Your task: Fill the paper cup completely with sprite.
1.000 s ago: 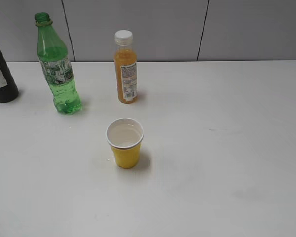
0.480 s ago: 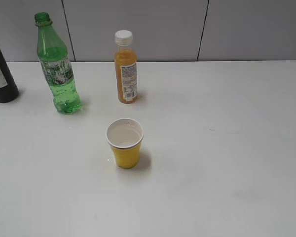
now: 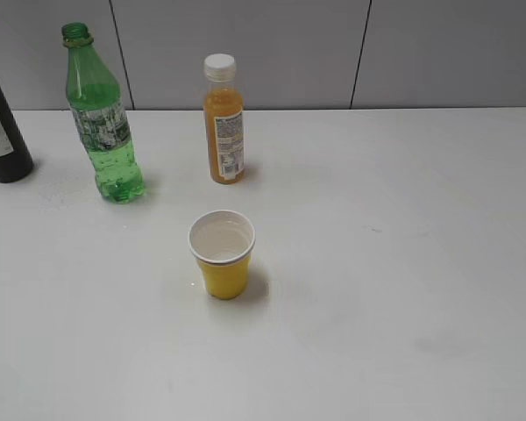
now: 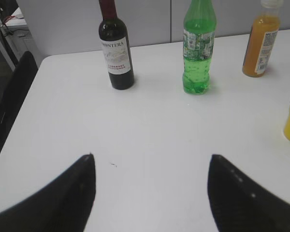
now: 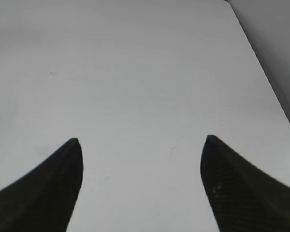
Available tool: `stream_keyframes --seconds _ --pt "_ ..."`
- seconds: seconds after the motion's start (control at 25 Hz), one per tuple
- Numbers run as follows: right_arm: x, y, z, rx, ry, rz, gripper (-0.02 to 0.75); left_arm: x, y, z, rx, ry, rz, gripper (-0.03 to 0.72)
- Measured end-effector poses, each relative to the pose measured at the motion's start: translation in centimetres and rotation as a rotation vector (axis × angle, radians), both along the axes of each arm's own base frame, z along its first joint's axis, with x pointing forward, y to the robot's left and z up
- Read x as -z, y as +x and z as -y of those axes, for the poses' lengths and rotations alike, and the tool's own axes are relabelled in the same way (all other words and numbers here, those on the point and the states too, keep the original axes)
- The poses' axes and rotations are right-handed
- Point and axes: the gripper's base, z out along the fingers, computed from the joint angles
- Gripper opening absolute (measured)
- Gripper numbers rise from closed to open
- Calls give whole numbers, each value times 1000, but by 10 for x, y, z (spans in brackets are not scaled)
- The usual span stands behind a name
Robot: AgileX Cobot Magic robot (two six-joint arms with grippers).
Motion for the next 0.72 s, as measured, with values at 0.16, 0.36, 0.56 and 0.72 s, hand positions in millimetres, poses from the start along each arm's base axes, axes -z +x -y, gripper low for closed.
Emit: stream_keyframes --seconds 0.16,0.36,0.56,0.72 --pt "0 0 0 0 0 0 585 8 4 0 -17 -25 -36 552" --pt "0 0 0 0 0 0 585 20 13 0 -47 -84 -58 552" --pt "0 0 0 0 0 0 585 20 13 0 -53 -93 -48 552" --pt "0 0 0 0 0 0 585 20 13 -1 -54 -95 -47 552"
